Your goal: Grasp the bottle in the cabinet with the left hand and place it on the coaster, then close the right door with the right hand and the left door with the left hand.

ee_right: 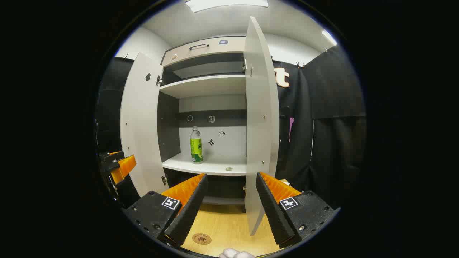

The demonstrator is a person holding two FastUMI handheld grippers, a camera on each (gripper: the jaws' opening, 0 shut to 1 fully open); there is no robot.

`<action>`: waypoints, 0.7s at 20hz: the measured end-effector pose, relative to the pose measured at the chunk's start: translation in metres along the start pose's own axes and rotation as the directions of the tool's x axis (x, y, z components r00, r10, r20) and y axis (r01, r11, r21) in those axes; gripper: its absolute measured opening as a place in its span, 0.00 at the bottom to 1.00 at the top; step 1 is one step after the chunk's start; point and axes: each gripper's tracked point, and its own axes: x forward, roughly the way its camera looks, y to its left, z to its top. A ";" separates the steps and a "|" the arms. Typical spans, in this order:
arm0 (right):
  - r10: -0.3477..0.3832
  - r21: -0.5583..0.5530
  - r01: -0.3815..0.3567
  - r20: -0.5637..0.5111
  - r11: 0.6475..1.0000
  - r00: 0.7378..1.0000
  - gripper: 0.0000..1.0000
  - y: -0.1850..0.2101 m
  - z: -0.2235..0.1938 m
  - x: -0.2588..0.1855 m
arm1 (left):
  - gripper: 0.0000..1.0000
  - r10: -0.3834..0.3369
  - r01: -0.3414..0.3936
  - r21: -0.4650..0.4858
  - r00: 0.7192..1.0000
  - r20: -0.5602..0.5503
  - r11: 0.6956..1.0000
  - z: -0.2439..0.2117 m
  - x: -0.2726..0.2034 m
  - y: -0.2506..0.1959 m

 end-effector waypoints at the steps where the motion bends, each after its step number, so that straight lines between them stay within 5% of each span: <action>1: -0.002 -0.001 0.002 0.000 1.000 1.000 0.83 -0.001 -0.001 0.000 | 0.97 -0.007 0.007 -0.008 1.000 0.000 1.000 0.000 0.000 -0.002; 14: 0.037 -0.023 -0.037 0.003 0.999 0.999 0.83 0.020 0.001 0.017 | 0.97 -0.023 0.024 0.018 1.000 -0.003 1.000 -0.005 0.034 0.003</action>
